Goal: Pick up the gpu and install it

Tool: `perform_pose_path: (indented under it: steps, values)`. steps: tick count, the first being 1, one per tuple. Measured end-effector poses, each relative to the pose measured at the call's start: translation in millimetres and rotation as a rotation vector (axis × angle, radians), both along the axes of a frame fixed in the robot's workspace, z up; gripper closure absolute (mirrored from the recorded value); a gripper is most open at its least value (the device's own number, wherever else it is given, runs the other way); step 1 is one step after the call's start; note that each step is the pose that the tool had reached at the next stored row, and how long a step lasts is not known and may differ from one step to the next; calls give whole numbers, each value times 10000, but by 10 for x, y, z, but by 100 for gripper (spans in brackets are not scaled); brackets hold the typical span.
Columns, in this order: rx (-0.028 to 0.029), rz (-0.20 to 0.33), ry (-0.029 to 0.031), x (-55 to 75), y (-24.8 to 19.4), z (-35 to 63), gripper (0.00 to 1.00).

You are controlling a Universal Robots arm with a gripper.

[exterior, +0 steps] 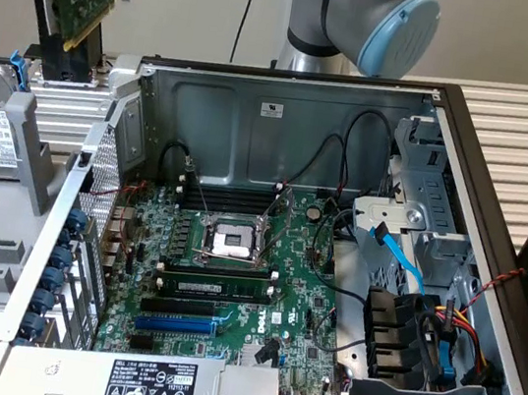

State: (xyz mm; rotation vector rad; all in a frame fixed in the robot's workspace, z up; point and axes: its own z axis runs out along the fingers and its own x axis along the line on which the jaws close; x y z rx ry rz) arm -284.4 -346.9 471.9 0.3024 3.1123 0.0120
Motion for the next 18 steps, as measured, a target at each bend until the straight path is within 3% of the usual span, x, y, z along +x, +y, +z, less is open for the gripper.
perform_pose_path:
  steps: [4, 9, 18]
  values:
    - [10, -1, 130, 119, 0, 46, 73]
    - [14, -1, 453, 250, 0, 53, 73]
    - [15, -1, 473, 661, 0, 53, 73]
